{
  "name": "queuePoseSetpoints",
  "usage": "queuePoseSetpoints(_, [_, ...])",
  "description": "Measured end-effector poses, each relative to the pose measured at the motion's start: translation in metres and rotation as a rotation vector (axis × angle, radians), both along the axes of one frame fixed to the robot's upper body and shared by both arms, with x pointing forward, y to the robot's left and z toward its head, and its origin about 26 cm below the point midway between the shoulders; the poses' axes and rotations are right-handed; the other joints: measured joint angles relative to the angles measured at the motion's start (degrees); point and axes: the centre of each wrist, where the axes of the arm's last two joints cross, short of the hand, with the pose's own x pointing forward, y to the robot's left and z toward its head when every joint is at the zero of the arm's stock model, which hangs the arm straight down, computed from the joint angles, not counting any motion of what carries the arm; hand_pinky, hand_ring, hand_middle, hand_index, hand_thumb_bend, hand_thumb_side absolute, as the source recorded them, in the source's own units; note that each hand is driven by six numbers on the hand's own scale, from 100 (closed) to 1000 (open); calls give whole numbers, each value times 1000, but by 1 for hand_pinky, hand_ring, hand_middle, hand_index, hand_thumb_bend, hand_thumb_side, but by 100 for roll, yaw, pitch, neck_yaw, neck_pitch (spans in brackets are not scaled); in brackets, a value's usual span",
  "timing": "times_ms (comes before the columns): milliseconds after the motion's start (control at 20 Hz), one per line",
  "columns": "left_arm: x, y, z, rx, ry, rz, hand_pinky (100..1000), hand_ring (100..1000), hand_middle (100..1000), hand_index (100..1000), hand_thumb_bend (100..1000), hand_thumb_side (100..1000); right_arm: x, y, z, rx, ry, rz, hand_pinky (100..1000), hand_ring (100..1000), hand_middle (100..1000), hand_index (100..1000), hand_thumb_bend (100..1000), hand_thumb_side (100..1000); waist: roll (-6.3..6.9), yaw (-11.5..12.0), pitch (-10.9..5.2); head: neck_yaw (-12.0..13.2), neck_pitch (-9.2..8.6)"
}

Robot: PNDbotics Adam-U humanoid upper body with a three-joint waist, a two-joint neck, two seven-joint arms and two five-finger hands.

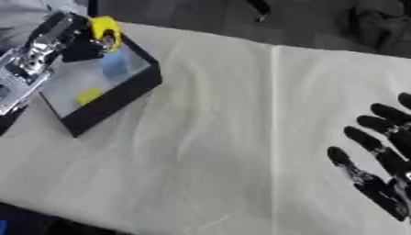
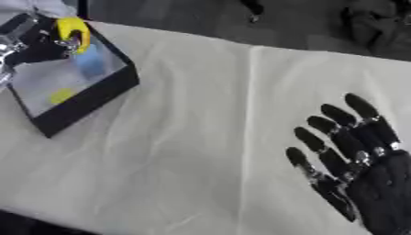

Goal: Pick up the objects with one hand, pass them to the other hand, and then place them into the box on the other side of the table.

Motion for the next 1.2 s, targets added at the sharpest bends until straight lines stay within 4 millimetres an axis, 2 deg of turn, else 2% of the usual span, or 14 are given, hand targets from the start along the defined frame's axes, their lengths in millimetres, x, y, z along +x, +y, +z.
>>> queuePoseSetpoints(50, [1,1,-1,1,1,1,825,1000,230,438,100,269,0,0,0,1,-1,-1,841,712,616,681,548,100,0,0,0,0,0])
queuePoseSetpoints(100, [1,2,-2,4,3,4,878,1000,434,639,100,100,0,0,0,2,-2,-2,834,709,615,680,550,100,-2,0,4,1,-2])
queuePoseSetpoints(200, [3,8,-9,16,26,34,936,1000,530,739,100,100,0,-1,1,11,-14,-5,832,708,615,680,551,100,-21,-13,26,12,-20])
queuePoseSetpoints(300, [4,14,-13,35,50,69,940,1000,538,747,100,100,1,-2,2,19,-25,-4,832,708,615,680,551,100,-48,-23,37,35,-47])
queuePoseSetpoints(350, [5,16,-14,46,60,84,984,1000,648,850,249,146,1,-2,2,23,-31,-3,830,707,615,681,553,100,-48,-23,37,46,-48])
queuePoseSetpoints(450, [6,19,-16,73,80,107,996,1000,656,850,409,371,1,-2,2,29,-34,0,828,707,615,681,553,100,-36,-24,37,59,-49])
queuePoseSetpoints(500, [6,20,-17,88,89,115,1000,1000,661,851,451,411,1,-2,2,32,-33,1,829,707,615,681,553,100,-33,-25,37,65,-49])
queuePoseSetpoints(650, [7,22,-17,130,106,137,1000,1000,674,864,517,444,1,-2,3,37,-35,4,830,707,615,682,556,100,-28,-30,37,79,-49])
queuePoseSetpoints(1050, [6,25,-12,225,98,192,1000,1000,655,856,414,414,3,-6,5,62,-50,-8,821,705,615,682,562,100,37,-38,33,95,-47])
queuePoseSetpoints(1100, [6,26,-11,230,96,195,1000,1000,647,850,373,401,3,-6,6,65,-52,-11,821,704,615,682,562,100,50,-37,32,95,-46])
queuePoseSetpoints(1150, [6,26,-11,231,96,195,995,1000,635,836,280,394,3,-7,6,68,-54,-12,819,704,615,682,562,100,57,-36,31,94,-45])
queuePoseSetpoints(1200, [6,25,-10,226,95,194,984,1000,621,823,190,556,3,-7,7,72,-56,-13,815,702,615,681,535,100,58,-36,29,92,-45])
